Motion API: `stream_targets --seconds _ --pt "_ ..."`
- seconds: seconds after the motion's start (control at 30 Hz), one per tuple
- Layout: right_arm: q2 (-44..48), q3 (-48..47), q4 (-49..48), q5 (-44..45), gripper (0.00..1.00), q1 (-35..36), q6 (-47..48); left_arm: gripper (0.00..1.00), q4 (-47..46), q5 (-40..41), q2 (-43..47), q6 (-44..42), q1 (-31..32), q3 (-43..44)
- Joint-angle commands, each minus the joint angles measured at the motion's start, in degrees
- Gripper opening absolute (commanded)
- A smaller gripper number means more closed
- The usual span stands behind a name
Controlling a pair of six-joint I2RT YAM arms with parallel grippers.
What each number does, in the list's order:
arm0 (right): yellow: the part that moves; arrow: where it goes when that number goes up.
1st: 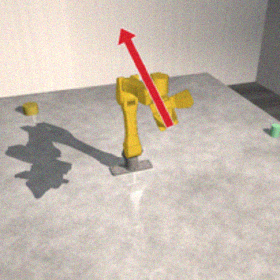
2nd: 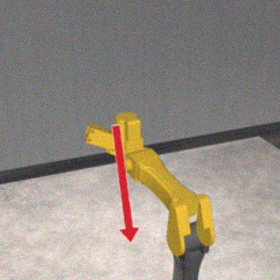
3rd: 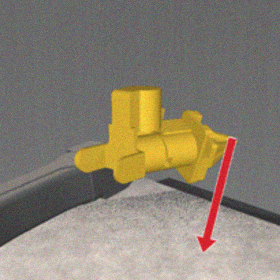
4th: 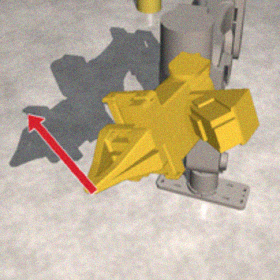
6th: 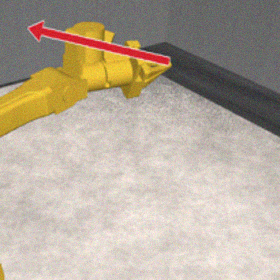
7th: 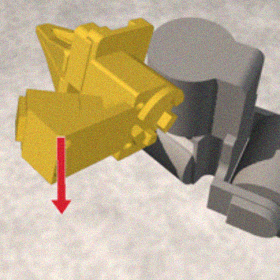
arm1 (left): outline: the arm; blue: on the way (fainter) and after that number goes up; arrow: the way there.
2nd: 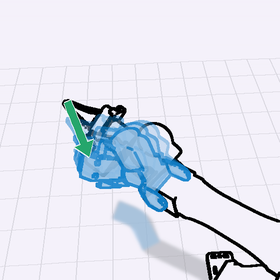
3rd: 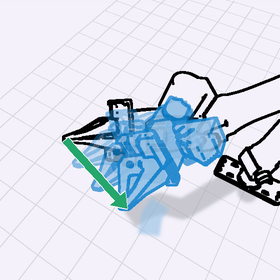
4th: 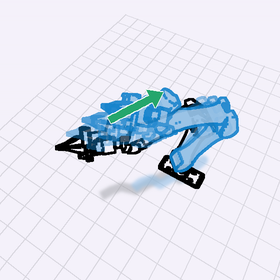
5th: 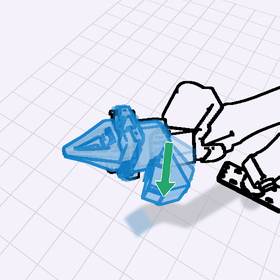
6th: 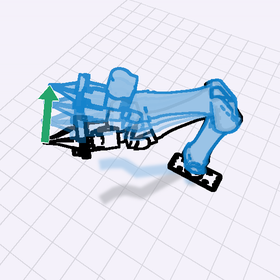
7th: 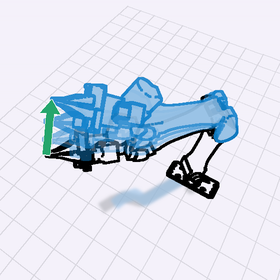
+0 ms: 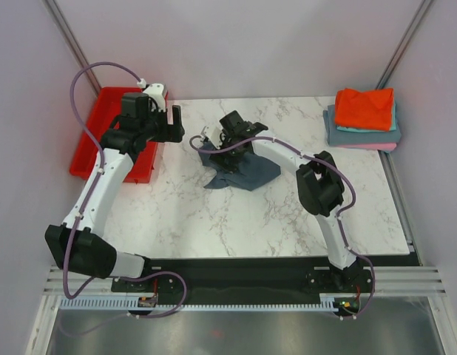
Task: Fold and stack the t-shirts
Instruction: Flatten the tshirt out
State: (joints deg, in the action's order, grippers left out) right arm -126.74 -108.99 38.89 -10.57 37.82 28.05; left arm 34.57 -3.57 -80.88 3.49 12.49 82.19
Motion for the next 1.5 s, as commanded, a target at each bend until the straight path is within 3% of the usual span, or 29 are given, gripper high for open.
stream_targets --seconds 0.0,0.03,0.07,0.13,0.17,0.23,0.43,0.63,0.8,0.87,0.93,1.03,1.07,1.27,1.47 --pt "-1.5 -3.8 -1.4 2.6 0.88 0.9 1.0 0.93 -1.3 -1.4 3.1 2.5 -1.1 -1.8" --pt "-1.7 -3.8 -2.0 3.4 0.8 1.0 1.0 0.93 -1.3 -1.4 3.3 2.5 -1.2 -1.9" --pt "-1.8 -3.9 -2.1 3.7 0.48 1.1 1.0 0.93 -1.3 -1.4 3.3 2.5 -1.2 -1.9" --pt "-1.0 -4.6 -2.8 5.3 0.22 1.2 0.3 0.92 -1.7 -3.0 3.2 2.5 -1.2 -1.5" --pt "-0.4 -4.9 -2.9 6.7 0.01 1.2 0.1 0.92 -1.7 -2.9 3.0 2.5 -1.2 -1.4" --pt "2.7 -6.7 -2.8 7.4 0.0 1.2 -1.1 0.92 -2.0 -2.9 2.7 2.8 -1.3 -1.3" --pt "18.3 -8.6 -1.5 10.2 0.0 1.5 0.6 0.91 -2.8 -3.6 0.1 5.3 -2.2 -1.0" --pt "36.0 4.2 -0.3 18.0 0.0 -6.6 3.3 0.9 -3.3 -7.2 -4.3 8.1 -2.9 0.9" --pt "46.7 24.3 -0.7 23.3 0.01 -14.9 7.7 0.9 -4.4 -12.8 -7.4 10.9 -2.9 -0.6" --pt "47.2 32.3 -0.9 27.5 0.25 -16.0 7.2 0.9 -4.4 -12.8 -9.1 10.9 -2.9 -1.9" --pt "46.3 34.9 0.4 28.3 0.65 -16.2 4.1 0.9 -4.4 -12.8 -10.4 10.9 -2.5 -3.3" --pt "46.5 29.8 0.2 19.5 0.93 -16.3 0.0 0.9 -4.7 -15.2 -14.3 10.9 -1.2 -2.7" --pt "45.7 27.5 0.4 17.4 0.94 -16.2 -0.5 0.87 -5.4 -19.8 -15.5 12.3 -1.1 -0.7" --pt "34.4 11.1 2.1 8.6 0.91 -13.0 -2.8 0.86 -5.0 -18.3 -26.1 10.1 -0.9 9.7" --pt "27.1 9.5 2.8 1.8 0.88 -5.4 -2.4 0.85 -5.0 -15.1 -34.2 4.0 -0.5 18.5"
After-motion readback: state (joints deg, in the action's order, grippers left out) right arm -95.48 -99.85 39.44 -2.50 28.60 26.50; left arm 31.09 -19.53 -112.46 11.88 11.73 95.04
